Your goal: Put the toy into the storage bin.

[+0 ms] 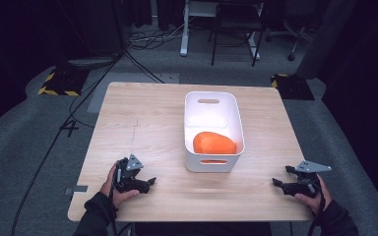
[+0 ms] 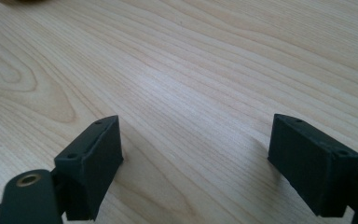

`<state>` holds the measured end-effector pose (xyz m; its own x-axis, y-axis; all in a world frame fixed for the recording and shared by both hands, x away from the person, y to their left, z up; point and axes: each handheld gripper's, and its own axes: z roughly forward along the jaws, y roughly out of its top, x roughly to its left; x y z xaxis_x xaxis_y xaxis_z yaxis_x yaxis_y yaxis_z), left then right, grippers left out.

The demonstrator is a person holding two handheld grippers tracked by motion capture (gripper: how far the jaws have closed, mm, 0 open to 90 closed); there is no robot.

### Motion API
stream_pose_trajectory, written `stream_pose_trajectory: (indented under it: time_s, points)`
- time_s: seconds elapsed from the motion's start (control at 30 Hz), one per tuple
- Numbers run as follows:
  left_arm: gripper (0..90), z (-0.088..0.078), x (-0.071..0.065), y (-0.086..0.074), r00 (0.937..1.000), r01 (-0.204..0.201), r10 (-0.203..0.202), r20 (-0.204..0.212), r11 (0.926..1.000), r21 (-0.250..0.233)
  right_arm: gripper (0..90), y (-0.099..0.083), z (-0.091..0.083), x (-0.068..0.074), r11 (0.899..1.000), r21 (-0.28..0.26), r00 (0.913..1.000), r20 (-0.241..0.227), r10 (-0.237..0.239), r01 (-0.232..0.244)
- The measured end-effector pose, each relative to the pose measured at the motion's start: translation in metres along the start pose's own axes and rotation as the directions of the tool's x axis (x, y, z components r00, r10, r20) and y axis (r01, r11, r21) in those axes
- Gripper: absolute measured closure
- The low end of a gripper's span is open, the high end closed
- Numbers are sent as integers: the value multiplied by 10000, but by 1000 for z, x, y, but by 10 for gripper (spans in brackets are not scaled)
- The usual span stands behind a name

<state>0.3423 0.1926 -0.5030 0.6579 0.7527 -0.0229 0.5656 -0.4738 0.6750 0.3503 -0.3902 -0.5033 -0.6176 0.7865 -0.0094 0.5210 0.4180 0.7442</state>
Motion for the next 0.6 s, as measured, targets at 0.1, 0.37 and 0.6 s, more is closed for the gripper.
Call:
stream_pose_trajectory:
  time_s: [0.1, 0.37, 0.6]
  points:
    - [108, 0, 0, 0, 10000, -8, 8, 21, 10000, 30, 171, 0, 0, 0, 10000, -2, 10000, 6, -1, 1]
    - [106, 0, 0, 1, 10000, -22, 22, -48, 10000, -28, 170, 0, 0, 0, 10000, 3, 10000, 34, 35, -35]
    - [104, 0, 0, 1, 10000, -13, 13, -52, 10000, -16, 167, 0, 0, 0, 10000, 7, 10000, 48, 16, -16]
